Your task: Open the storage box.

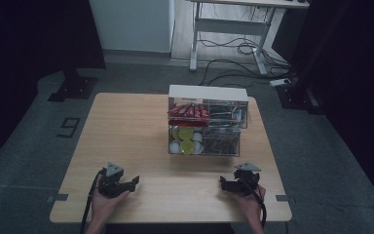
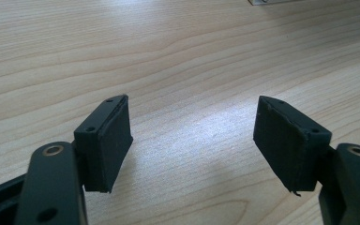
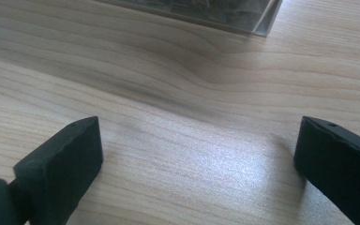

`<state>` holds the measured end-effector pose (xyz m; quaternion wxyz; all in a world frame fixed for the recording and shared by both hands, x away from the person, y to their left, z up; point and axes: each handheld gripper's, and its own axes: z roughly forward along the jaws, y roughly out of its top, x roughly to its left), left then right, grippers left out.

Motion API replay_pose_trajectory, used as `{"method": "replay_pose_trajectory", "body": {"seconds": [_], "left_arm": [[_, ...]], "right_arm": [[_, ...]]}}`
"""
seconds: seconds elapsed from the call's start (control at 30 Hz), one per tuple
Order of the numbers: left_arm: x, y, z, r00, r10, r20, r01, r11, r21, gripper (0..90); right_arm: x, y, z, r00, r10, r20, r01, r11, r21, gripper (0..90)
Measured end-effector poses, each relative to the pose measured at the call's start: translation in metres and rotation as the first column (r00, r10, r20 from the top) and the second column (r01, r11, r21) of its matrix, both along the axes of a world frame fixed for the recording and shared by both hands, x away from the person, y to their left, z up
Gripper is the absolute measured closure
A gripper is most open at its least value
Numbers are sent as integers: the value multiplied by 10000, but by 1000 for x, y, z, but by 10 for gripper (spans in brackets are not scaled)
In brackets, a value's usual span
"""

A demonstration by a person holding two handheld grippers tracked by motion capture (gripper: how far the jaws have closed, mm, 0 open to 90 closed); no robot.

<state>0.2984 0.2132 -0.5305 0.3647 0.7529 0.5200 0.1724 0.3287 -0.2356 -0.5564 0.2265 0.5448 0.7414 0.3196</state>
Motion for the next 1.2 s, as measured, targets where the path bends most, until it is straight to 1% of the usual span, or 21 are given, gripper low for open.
{"method": "replay_pose_trajectory", "body": {"seconds": [0.07, 0.1, 0.13, 0.17, 0.3, 0.37, 0.4, 0.43, 0.6, 0.73, 0.83, 0.87, 0.9, 0.97, 1.0, 1.03, 1.07, 1.1, 1.13, 1.17, 1.2], "left_arm": [[0, 0, 0, 10000, 3, 18, -3, 10000, 36, 280], [0, -1, 0, 10000, 35, 63, -35, 10000, 35, 281], [0, -1, 0, 10000, 35, 63, -35, 10000, 35, 281], [0, -2, 0, 10000, 19, 87, -20, 10000, 86, 281], [-1, -2, 1, 9999, 9, 149, -10, 10000, 66, 281], [-1, -2, 2, 9999, 19, 155, -20, 10000, 66, 281], [-1, -2, 1, 9999, 21, 166, -22, 10000, 56, 281], [-1, -2, 1, 9999, 21, 166, -22, 10000, 64, 281], [-1, -4, 0, 9999, -37, 113, 36, 9999, 118, 281], [-1, -5, 0, 9999, -35, 125, 34, 9999, 131, 281], [-2, -5, 1, 9999, -34, 149, 33, 10000, 91, 281], [-2, -5, 1, 9999, -34, 149, 33, 10000, 91, 281], [-2, -4, 1, 9999, -24, 151, 22, 10000, 94, 281], [-2, -4, 1, 9999, -12, 153, 11, 9999, 116, 281], [-2, -4, 1, 9999, -12, 153, 11, 9999, 116, 281], [-3, -3, 0, 9999, 9, 156, -11, 9999, 132, 281], [-3, -3, 0, 9999, 9, 156, -11, 9999, 132, 281], [-3, -3, 0, 9999, 9, 156, -11, 9999, 132, 281], [-3, -2, 1, 9999, 54, 138, -55, 9999, 106, 281], [-3, -2, 1, 9999, 54, 138, -55, 9999, 106, 281], [-3, -1, 1, 9999, 81, 148, -83, 9999, 110, 282]], "right_arm": [[-2, 0, 0, 9999, -107, 51, 107, 9999, 14, 67], [-4, 0, 1, 9997, -182, 157, 182, 9998, 43, 105], [-4, 0, 1, 9997, -182, 157, 182, 9998, 43, 105], [-7, -1, 1, 9991, -336, 260, 334, 9994, 87, 136], [-9, -1, 1, 9988, -400, 285, 397, 9991, 112, 160], [-10, -1, 2, 9984, -429, 369, 425, 9990, 134, 219], [-11, -2, 2, 9984, -366, 424, 361, 9993, 136, 255], [-11, -3, 2, 9985, -264, 477, 257, 9996, 152, 274], [-13, -5, 4, 9974, -86, 717, 64, 9995, 319, 366], [-17, -8, 9, 9948, -26, 1019, -33, 9983, 577, 462], [-19, -11, 12, 9920, 74, 1257, -159, 9976, 667, 552], [-19, -11, 12, 9920, 74, 1257, -159, 9976, 667, 552], [-21, -13, 14, 9898, 144, 1414, -258, 9965, 791, 611], [-22, -15, 16, 9876, 178, 1562, -321, 9955, 893, 658], [-22, -15, 16, 9876, 178, 1562, -321, 9955, 893, 658], [-23, -17, 21, 9841, 196, 1767, -389, 9936, 1062, 743], [-23, -17, 21, 9841, 196, 1767, -389, 9936, 1062, 743], [-24, -18, 24, 9818, 262, 1883, -487, 9921, 1160, 743], [-24, -18, 25, 9807, 308, 1933, -553, 9910, 1223, 822], [-24, -18, 25, 9807, 308, 1933, -553, 9910, 1223, 822], [-24, -19, 27, 9791, 373, 2000, -641, 9895, 1292, 861]]}}
